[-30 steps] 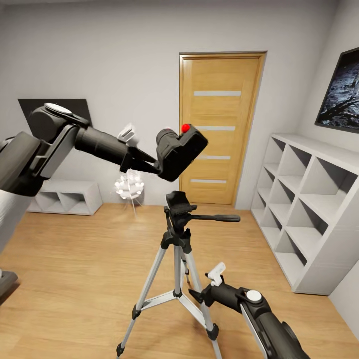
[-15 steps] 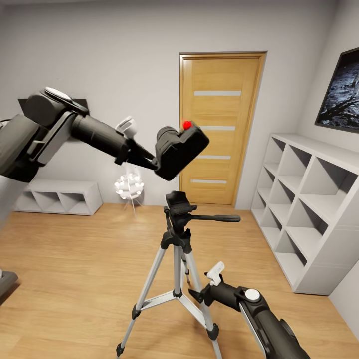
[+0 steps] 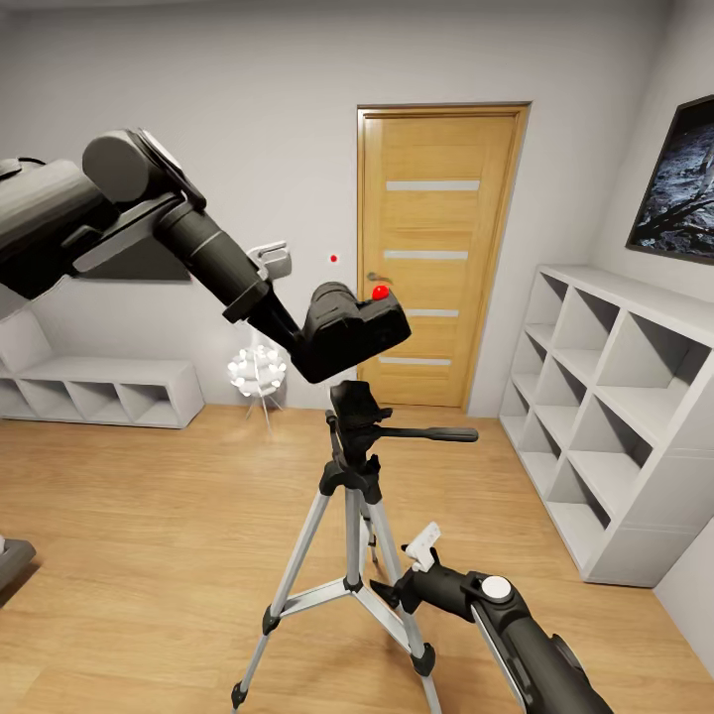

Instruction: Attach the digital camera to the camera tripod in the bedroom.

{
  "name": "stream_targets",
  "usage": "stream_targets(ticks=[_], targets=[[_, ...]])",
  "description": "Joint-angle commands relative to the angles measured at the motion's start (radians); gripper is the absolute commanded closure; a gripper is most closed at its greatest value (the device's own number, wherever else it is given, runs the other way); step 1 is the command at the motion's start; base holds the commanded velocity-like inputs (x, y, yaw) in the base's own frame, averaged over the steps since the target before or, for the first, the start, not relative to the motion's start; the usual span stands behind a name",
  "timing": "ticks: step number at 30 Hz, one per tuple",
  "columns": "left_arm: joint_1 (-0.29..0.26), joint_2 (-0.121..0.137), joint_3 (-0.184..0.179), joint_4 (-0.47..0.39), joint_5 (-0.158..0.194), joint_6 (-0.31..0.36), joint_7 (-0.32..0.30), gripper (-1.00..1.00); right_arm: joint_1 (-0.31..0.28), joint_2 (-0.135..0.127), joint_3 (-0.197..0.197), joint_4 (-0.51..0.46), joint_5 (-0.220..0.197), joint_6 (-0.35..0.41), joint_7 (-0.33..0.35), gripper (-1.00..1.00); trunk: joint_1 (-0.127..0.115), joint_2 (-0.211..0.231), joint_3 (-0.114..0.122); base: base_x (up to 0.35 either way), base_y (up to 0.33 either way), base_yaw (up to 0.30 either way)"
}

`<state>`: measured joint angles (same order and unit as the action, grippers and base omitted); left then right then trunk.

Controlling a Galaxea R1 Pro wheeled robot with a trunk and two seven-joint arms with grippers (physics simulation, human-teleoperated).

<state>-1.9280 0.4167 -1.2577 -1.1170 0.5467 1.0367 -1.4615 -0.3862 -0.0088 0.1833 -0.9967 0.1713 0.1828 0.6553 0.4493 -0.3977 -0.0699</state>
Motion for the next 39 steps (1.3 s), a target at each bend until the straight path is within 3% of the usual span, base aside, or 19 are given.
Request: stream_targets(ticks=[1, 2, 9, 14, 21, 27, 28, 39], targets=[[-0.013, 0.001, -0.017, 0.006, 0.008, 0.010, -0.003, 1.00, -0.001, 0.000, 0.001, -0.002, 0.006, 0.004, 0.003, -1.00, 0.001, -0.002, -0.002, 0.000, 0.000, 0.000], [-0.032, 0.001, -0.039, 0.016, 0.017, 0.010, -0.003, 1.00, -0.001, 0.000, 0.002, -0.002, 0.006, 0.004, 0.003, -1.00, 0.001, -0.002, -0.002, 0.000, 0.000, 0.000], [-0.073, 0.001, -0.098, 0.041, 0.043, 0.010, -0.005, 1.00, -0.001, 0.000, 0.003, -0.002, 0.007, 0.004, 0.003, -1.00, 0.001, -0.002, -0.002, 0.000, 0.000, 0.000], [-0.101, 0.000, -0.152, 0.048, 0.122, 0.010, -0.005, 1.00, 0.000, 0.000, 0.004, -0.002, 0.006, 0.005, 0.003, -1.00, 0.001, -0.002, -0.002, 0.000, 0.000, 0.000], [-0.157, -0.005, -0.302, 0.051, 0.238, 0.010, -0.005, 1.00, 0.000, 0.000, 0.005, -0.002, 0.007, 0.005, 0.002, -1.00, 0.001, -0.002, -0.002, 0.000, 0.000, 0.000], [-0.175, -0.009, -0.342, 0.052, 0.279, 0.010, -0.005, 1.00, 0.000, 0.000, 0.005, -0.002, 0.006, 0.005, 0.001, -1.00, 0.001, -0.002, -0.002, 0.000, 0.000, 0.000], [-0.177, -0.010, -0.346, 0.052, 0.283, 0.010, -0.005, 1.00, 0.000, 0.000, 0.005, -0.002, 0.006, 0.005, 0.001, 1.00, 0.001, -0.002, -0.002, 0.000, 0.000, 0.000], [-0.208, -0.024, -0.362, 0.065, 0.296, 0.010, -0.005, 1.00, 0.000, 0.000, 0.005, -0.002, 0.010, 0.004, 0.001, 1.00, 0.001, -0.002, -0.002, 0.000, 0.000, 0.000]])
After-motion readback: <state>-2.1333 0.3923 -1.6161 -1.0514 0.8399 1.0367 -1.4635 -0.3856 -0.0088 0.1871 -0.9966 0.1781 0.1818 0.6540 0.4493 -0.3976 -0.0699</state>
